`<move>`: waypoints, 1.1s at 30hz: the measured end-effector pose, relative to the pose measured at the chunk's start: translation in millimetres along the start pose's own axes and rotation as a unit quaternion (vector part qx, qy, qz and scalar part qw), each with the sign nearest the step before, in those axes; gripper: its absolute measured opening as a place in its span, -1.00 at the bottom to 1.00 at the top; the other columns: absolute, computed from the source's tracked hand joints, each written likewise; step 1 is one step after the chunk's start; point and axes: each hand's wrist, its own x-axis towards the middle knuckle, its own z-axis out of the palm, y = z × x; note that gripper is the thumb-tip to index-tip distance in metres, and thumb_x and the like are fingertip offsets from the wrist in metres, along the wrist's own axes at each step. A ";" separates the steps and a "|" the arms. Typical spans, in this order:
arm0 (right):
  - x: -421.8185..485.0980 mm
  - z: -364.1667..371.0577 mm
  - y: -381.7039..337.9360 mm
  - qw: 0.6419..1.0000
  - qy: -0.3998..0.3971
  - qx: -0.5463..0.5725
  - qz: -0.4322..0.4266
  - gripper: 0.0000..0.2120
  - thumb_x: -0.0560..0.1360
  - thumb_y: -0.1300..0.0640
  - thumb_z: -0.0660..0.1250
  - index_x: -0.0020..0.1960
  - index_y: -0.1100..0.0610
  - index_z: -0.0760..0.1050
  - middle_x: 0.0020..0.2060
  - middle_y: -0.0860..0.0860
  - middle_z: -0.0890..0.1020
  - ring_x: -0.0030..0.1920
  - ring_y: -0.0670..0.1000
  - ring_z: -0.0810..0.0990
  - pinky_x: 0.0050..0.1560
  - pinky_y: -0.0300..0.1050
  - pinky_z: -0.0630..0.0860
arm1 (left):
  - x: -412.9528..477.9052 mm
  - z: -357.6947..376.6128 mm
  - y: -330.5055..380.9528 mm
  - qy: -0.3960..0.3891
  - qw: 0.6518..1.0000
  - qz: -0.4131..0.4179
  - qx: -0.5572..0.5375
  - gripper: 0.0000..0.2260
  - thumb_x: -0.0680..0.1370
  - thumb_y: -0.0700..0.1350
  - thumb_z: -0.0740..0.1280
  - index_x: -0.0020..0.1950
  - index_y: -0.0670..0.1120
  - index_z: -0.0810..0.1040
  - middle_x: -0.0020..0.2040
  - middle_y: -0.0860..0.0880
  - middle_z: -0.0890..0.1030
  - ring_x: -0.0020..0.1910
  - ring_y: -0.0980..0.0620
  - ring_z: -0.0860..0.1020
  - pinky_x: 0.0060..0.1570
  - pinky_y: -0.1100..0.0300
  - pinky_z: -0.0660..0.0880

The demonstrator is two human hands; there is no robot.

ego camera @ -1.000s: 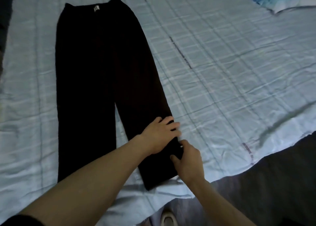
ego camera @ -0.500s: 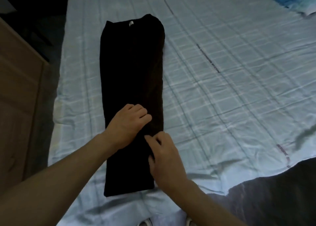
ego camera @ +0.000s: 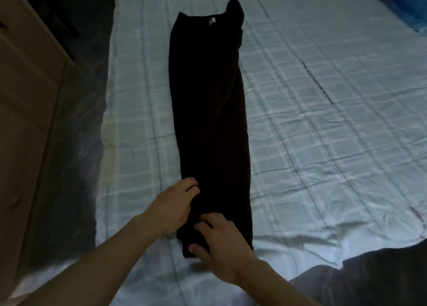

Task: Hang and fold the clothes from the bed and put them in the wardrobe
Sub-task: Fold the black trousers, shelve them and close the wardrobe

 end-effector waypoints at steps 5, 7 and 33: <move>33.2 -53.4 22.4 0.989 0.129 0.048 0.057 -0.76 0.60 0.06 0.16 0.17 0.08 0.53 0.08 0.01 0.55 0.09 0.04 0.50 0.12 -0.04 0.48 | 13.0 -18.5 15.0 0.060 0.998 -0.015 -0.011 -0.75 0.57 -0.06 0.24 0.18 -0.05 0.61 0.23 0.00 0.57 0.16 0.04 0.57 0.14 0.21 0.50; 50.7 -79.6 38.2 0.978 0.179 0.069 0.085 -0.79 0.59 0.09 0.20 0.14 0.09 0.54 0.03 0.00 0.56 0.05 0.00 0.51 0.09 -0.08 0.49 | 29.2 -32.5 20.6 0.073 0.997 -0.020 -0.009 -0.62 0.56 0.05 0.10 0.19 -0.02 0.62 0.22 0.03 0.57 0.17 0.06 0.55 0.15 0.15 0.53; 322.9 -300.3 220.3 0.919 0.258 0.262 0.141 -0.57 0.61 0.00 0.28 0.43 0.10 0.35 0.07 -0.16 0.37 0.09 -0.22 0.38 0.07 -0.47 0.27 | 385.6 -164.6 -73.2 0.099 0.981 -0.169 -0.005 -0.61 0.63 0.02 0.23 0.47 0.05 0.39 0.47 0.03 0.34 0.41 0.05 0.33 0.36 0.10 0.36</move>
